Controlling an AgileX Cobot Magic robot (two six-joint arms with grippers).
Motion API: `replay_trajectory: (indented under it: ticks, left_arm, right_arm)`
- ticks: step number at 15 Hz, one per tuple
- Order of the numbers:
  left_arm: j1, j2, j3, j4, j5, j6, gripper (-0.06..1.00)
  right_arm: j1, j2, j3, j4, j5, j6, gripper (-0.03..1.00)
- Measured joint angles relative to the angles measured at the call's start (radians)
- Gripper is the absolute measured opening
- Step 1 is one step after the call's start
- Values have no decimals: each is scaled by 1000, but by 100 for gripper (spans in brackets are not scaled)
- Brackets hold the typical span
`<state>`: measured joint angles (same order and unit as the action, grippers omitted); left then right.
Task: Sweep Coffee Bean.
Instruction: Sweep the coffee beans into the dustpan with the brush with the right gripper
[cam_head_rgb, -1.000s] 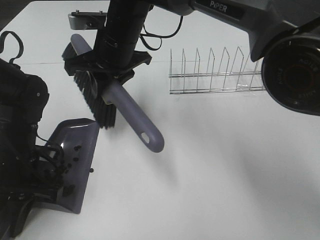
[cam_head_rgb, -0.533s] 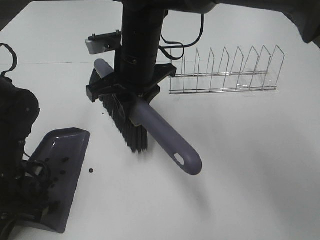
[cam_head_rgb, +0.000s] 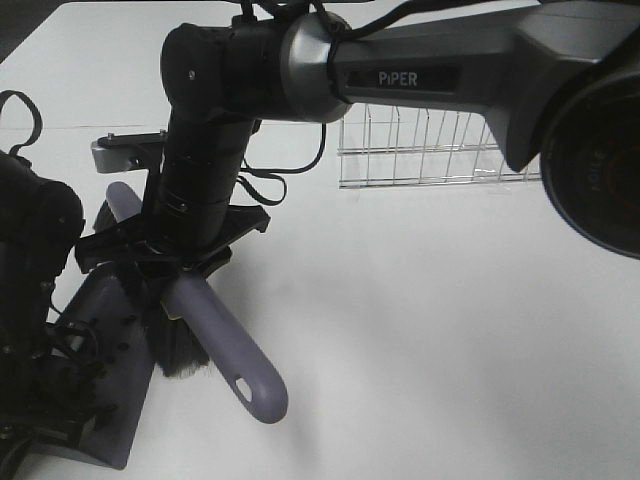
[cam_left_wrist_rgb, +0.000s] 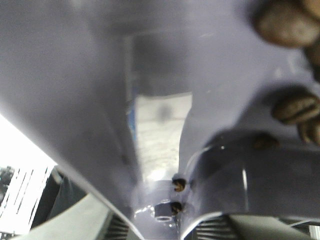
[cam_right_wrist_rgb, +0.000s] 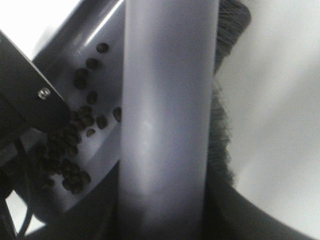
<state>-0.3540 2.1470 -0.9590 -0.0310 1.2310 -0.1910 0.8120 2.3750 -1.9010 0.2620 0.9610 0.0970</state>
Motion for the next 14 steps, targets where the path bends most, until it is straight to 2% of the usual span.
replay_trajectory:
  ticks: [3, 6, 8, 10, 12, 14]
  left_arm:
    - [14, 0, -2, 0, 0, 20, 31]
    - [18, 0, -2, 0, -1, 29, 31]
    - [20, 1, -3, 3, 0, 26, 31]
    - [20, 1, -3, 3, 0, 26, 31]
    - [20, 1, -3, 3, 0, 27, 31]
    - [20, 1, -3, 3, 0, 29, 31]
  right_arm:
    - [-2, 7, -8, 55, -63, -22, 34]
    - [-36, 19, -106, 112, -8, -91, 34]
    - [-79, 19, -189, 189, 9, -116, 34]
    - [-112, 4, -223, 209, 29, -129, 34]
    - [-156, -14, -227, 171, 93, -132, 34]
    - [-191, -39, -227, 79, 178, -128, 34]
